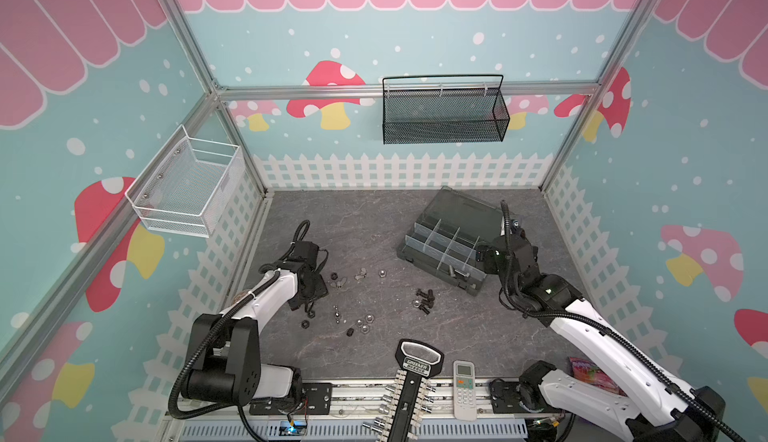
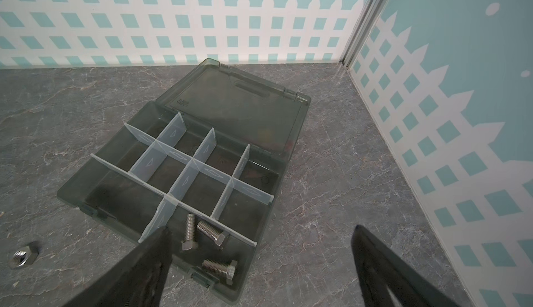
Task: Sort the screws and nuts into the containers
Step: 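Lift the right gripper off the box while the left gripper reaches toward a bolt, then lower the left gripper onto the silver bolt and close it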
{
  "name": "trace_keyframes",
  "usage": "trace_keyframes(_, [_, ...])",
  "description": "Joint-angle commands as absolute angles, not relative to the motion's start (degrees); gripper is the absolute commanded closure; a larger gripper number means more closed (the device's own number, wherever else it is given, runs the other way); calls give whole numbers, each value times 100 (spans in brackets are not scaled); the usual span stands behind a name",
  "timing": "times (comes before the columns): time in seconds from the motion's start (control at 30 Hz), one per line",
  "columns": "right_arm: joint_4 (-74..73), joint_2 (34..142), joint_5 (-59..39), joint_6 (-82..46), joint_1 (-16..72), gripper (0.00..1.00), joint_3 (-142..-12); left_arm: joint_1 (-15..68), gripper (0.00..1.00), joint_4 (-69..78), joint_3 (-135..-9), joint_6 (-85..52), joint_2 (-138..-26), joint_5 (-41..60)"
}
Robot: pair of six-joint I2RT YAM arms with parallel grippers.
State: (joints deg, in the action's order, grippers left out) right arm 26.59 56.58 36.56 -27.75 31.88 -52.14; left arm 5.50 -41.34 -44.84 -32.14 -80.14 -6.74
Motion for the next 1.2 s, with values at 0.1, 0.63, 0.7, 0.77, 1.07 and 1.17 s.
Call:
trace_keyframes(0.1, [2559, 5634, 3980, -3031, 3181, 2, -5165, 563, 36, -4017, -4396, -3243, -8310, -792])
trace_keyframes(0.63, [2558, 5590, 4089, -3140, 3177, 2, -5169, 372, 44, -3825, -4158, -3479, -8399, -911])
trace_keyframes(0.7, [2562, 5605, 4055, -3154, 3181, 2, -5177, 280, 44, -3793, -4132, -3497, -8353, -923])
trace_keyframes(0.77, [2554, 5622, 4009, -3168, 3182, 2, -5187, 172, 44, -3749, -4092, -3507, -8299, -925])
trace_keyframes(1.07, [2559, 5711, 3964, -3206, 3180, 2, -5191, 8, 51, -3624, -3938, -3560, -8077, -863])
trace_keyframes(1.17, [2558, 5747, 3964, -3213, 3181, 2, -5202, -32, 55, -3559, -3913, -3576, -8086, -787])
